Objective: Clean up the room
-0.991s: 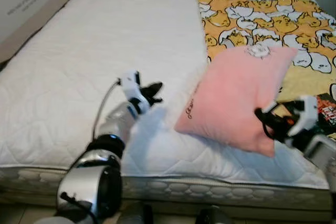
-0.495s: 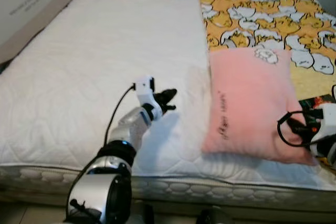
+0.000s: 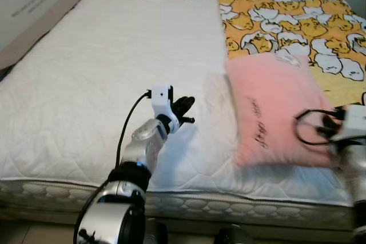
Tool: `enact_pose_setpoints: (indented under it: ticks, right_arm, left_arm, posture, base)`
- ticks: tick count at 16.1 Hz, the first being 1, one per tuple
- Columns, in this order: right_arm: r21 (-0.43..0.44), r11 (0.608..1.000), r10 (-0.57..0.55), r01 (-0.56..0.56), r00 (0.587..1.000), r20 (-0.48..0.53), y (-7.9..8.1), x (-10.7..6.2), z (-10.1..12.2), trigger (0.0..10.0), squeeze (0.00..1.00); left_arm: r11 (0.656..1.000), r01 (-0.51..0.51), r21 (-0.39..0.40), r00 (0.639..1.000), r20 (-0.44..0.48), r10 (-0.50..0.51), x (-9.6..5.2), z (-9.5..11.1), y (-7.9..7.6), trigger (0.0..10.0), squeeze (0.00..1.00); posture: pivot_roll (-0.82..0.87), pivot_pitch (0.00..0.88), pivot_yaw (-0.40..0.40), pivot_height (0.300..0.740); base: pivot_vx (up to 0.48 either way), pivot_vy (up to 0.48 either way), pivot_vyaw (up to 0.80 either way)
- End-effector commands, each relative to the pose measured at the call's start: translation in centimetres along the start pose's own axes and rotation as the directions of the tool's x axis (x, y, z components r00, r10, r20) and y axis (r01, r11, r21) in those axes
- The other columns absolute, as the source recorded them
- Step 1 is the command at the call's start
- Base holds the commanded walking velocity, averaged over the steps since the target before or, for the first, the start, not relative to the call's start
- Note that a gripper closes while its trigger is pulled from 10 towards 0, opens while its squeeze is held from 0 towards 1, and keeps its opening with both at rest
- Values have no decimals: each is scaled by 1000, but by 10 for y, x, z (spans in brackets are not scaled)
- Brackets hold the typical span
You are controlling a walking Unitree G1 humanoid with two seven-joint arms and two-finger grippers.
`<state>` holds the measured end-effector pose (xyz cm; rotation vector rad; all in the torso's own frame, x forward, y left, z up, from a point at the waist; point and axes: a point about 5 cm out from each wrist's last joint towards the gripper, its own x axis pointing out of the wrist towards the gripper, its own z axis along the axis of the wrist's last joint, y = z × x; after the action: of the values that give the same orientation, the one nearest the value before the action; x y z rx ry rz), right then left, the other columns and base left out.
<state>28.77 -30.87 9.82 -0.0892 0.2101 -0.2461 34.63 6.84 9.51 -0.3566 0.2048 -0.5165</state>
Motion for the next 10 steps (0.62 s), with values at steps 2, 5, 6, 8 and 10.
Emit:
enact_pose_setpoints:
  ticks: [2, 5, 6, 8, 10]
  right_arm:
    - [-43, 999, 39, -33, 989, 146, 34, -10, 11, 10000, 1000]
    - [-76, 996, 61, -49, 985, 164, 48, -21, 1, 10000, 1000]
    - [-98, 995, 39, -22, 984, 173, 45, -25, -1, 10000, 1000]
    - [-98, 994, -20, 40, 978, 205, 37, -29, 2, 10000, 1000]
    - [-91, 995, -18, 43, 966, 256, 41, -35, 8, 10000, 1000]
  left_arm:
    - [999, 11, 47, 1000, 7, -11, -3, -3, -7, 10000, 0]
    - [999, 23, 45, 1000, -2, -23, -9, -10, -13, 10000, 0]
    - [998, 30, 46, 1000, -7, -29, -10, -13, -16, 10000, 0]
    - [996, 31, 82, 1000, -4, -31, -12, -14, -17, 10000, 0]
    - [986, -7, 165, 999, 36, 2, -18, -10, -12, 10000, 0]
  posture:
    - [-70, 0, 6, 695]
    - [-67, 0, 3, 695]
    - [-67, 0, 3, 695]
    - [-71, 0, 5, 695]
    - [-77, 0, 10, 695]
  base:
    - [0, 0, 0]
    - [0, 0, 0]
    - [0, 0, 0]
    - [0, 0, 0]
    - [0, 0, 0]
